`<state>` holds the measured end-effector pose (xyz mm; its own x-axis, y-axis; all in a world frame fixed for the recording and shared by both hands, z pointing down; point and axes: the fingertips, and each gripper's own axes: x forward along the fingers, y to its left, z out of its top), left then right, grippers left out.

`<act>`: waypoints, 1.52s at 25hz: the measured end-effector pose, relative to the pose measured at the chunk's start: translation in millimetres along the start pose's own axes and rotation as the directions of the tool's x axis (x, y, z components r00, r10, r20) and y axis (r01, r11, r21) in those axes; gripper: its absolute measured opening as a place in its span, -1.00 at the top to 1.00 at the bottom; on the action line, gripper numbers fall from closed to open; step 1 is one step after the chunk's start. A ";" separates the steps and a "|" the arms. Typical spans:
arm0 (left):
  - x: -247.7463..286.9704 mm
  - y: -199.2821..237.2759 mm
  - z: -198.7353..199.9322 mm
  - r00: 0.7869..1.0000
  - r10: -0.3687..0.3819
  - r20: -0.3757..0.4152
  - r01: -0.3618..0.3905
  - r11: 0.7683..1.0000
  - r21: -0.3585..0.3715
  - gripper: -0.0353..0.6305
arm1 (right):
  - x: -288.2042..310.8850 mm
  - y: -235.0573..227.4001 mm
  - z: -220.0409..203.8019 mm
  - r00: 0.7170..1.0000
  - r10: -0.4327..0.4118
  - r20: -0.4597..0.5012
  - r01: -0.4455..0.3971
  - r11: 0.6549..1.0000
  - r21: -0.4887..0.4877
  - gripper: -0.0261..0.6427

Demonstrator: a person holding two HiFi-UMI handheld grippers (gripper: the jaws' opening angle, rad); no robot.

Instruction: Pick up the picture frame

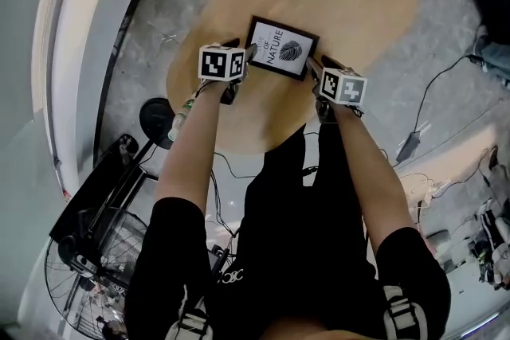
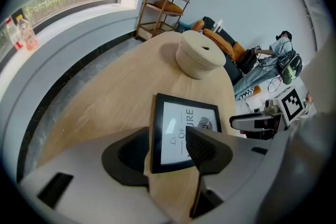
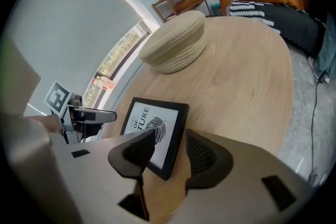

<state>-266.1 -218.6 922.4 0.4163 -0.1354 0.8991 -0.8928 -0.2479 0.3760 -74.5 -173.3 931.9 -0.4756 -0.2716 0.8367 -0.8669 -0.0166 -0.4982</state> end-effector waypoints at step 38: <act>-203.2 -158.5 15.1 0.929 0.164 0.332 -0.202 0.976 0.083 0.63 | -228.8 76.5 65.3 0.968 -0.025 0.248 0.091 0.961 -0.260 0.64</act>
<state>-206.6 -166.3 676.8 0.2972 -0.4847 0.8226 -0.9412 -0.2938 0.1669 -22.3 -175.2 687.5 -0.4024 -0.5012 0.7661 -0.9154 0.2097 -0.3436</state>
